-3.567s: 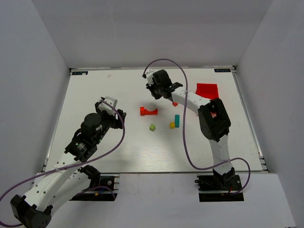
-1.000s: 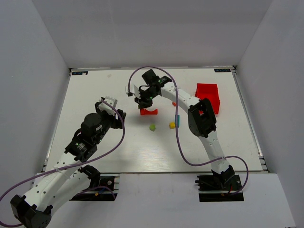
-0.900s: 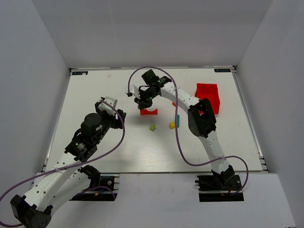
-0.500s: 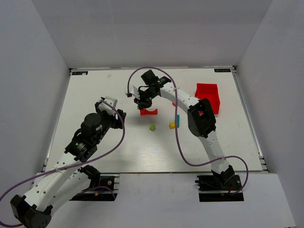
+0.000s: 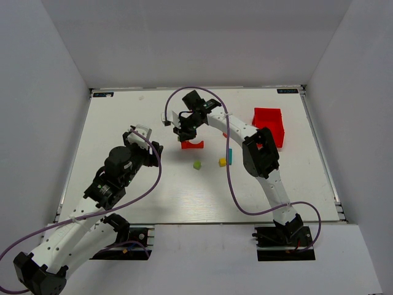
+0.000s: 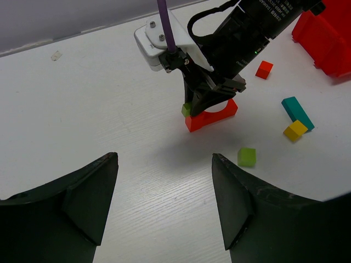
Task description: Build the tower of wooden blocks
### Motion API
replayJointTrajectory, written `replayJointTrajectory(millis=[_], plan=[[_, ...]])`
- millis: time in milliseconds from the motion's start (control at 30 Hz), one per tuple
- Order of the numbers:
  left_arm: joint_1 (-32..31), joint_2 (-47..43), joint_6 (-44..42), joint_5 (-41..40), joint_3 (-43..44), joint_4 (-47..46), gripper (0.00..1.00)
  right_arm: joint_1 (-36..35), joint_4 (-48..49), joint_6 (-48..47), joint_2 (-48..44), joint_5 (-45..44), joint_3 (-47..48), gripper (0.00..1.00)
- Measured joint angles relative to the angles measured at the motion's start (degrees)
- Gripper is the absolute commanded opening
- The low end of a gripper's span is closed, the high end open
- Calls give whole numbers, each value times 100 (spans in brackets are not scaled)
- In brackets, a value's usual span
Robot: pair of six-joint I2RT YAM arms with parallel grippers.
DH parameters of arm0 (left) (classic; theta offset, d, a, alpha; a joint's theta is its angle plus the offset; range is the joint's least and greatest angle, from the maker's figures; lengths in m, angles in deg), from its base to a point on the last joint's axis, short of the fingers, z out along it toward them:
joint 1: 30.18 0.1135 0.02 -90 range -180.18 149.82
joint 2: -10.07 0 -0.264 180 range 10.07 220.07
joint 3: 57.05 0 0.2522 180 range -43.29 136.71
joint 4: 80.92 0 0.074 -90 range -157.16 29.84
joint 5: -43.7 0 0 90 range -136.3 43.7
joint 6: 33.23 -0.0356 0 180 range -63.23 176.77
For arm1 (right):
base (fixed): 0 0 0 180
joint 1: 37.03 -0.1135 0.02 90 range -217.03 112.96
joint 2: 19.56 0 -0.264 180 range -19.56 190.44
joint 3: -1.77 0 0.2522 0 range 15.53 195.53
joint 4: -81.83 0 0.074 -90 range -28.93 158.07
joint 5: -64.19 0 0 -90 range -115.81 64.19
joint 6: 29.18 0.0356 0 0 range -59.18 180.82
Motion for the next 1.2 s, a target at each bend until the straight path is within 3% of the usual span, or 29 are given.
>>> replayJointTrajectory(millis=[833,1000,1200], plan=[[0,0,0,0,0,0,79,0,-2,-20,94,-24,0,14],[0,0,0,0,0,0,79,0,-2,-20,94,-44,0,18],[0,0,0,0,0,0,79,0,0,-24,94,-61,0,31]])
